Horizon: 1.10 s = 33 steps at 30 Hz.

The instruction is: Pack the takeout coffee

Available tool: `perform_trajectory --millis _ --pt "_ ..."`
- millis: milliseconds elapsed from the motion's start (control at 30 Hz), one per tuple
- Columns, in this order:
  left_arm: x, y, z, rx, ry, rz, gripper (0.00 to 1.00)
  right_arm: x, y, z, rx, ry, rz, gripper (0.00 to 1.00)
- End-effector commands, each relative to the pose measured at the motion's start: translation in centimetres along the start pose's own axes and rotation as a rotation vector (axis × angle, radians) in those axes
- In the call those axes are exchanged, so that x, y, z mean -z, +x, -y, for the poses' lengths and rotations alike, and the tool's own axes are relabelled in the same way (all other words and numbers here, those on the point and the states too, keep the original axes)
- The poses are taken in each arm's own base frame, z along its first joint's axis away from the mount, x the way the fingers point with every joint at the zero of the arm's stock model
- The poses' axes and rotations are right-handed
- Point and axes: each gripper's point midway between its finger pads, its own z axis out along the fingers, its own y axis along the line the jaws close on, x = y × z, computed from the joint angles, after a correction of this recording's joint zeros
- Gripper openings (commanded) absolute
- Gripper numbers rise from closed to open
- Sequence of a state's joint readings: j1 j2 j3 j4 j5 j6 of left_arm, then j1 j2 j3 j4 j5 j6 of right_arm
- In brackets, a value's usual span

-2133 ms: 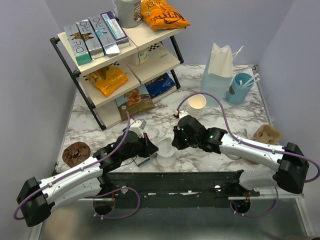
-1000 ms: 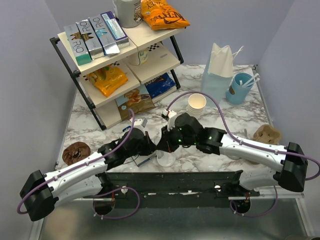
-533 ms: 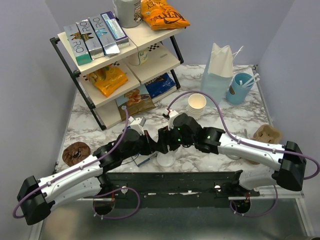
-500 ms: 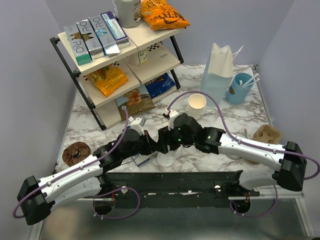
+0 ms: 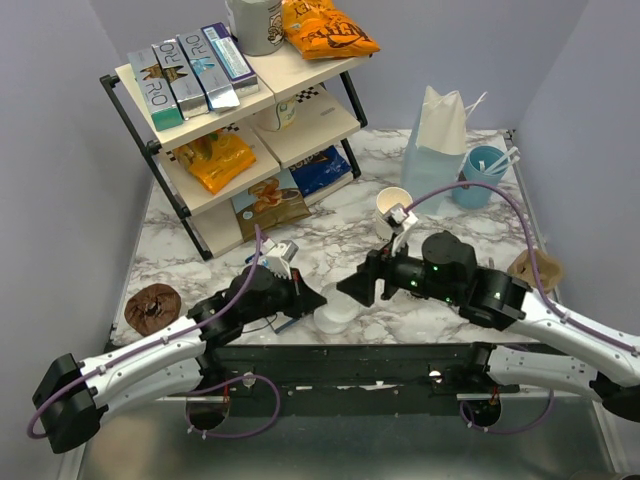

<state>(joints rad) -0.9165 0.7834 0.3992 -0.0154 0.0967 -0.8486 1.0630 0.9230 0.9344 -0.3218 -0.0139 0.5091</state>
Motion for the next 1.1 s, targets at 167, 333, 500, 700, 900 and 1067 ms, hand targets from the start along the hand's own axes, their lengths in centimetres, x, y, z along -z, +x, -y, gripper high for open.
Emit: perform_trajectory --millis 167,333,500,700,900,1067 --pt "2.5 0.9 7.7 -0.239 0.491 -0.034 0.00 5.0 6.8 1.4 -0.019 -0.038 -0.162 0.75" --pt "2.8 0.7 8.5 -0.264 0.527 -0.039 0.00 6.2 7.8 0.7 -0.026 -0.121 -0.150 0.60" --pt "2.7 0.7 8.5 -0.252 0.525 -0.039 0.00 7.1 7.6 0.7 -0.043 -0.125 -0.112 0.59" --pt "2.7 0.7 8.5 -0.261 0.519 -0.046 0.00 7.4 6.7 0.9 -0.086 -0.095 -0.076 0.59" --pt "2.6 0.7 8.3 -0.275 0.506 -0.046 0.00 6.7 6.6 -0.3 -0.099 -0.125 -0.133 0.59" --pt "2.5 0.8 8.0 -0.276 0.498 -0.049 0.00 6.0 6.9 -0.5 -0.118 -0.118 -0.173 0.59"
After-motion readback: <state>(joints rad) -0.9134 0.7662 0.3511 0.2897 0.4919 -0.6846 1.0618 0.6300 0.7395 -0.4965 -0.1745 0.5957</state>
